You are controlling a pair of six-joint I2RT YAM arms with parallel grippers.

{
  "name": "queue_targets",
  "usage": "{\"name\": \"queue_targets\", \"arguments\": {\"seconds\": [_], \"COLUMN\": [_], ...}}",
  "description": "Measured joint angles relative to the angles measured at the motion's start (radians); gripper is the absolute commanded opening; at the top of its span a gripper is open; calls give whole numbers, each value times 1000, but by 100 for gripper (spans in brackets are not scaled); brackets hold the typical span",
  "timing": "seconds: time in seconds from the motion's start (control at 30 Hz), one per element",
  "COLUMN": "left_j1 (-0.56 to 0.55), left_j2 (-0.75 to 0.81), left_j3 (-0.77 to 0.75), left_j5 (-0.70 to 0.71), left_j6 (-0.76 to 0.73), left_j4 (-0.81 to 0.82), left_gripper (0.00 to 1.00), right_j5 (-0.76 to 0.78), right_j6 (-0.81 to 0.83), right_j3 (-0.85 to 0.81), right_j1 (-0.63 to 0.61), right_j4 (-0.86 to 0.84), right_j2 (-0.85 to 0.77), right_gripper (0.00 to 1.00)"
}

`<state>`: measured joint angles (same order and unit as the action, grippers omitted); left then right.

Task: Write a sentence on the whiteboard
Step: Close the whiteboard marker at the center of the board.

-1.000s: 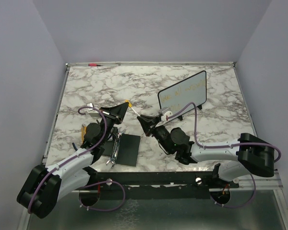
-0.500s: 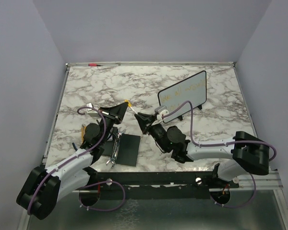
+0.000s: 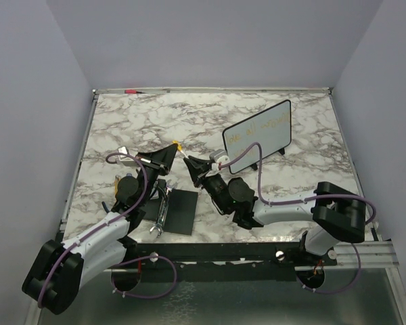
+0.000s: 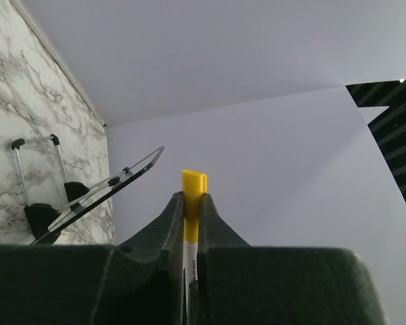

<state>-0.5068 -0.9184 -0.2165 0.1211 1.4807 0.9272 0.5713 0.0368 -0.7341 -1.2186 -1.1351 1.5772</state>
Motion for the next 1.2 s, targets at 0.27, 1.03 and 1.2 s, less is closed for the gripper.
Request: {"name": "queue_targets", "arguments": {"seconds": [0.27, 1.03, 1.2], "left_j1": [2, -19, -19], "left_j2": [4, 0, 3], "left_j3": [0, -135, -170], "left_j5": [37, -133, -208], "left_j6": [-8, -203, -280], "left_j4": [5, -21, -97], "left_gripper": [0, 68, 74], "right_j5": [12, 29, 49], "right_j6": [55, 105, 110], "right_j3": [-34, 63, 131], "right_j1": [-6, -3, -3], "right_j4": [-53, -185, -200], "right_j2": [54, -35, -134], "right_gripper": [1, 1, 1]}}
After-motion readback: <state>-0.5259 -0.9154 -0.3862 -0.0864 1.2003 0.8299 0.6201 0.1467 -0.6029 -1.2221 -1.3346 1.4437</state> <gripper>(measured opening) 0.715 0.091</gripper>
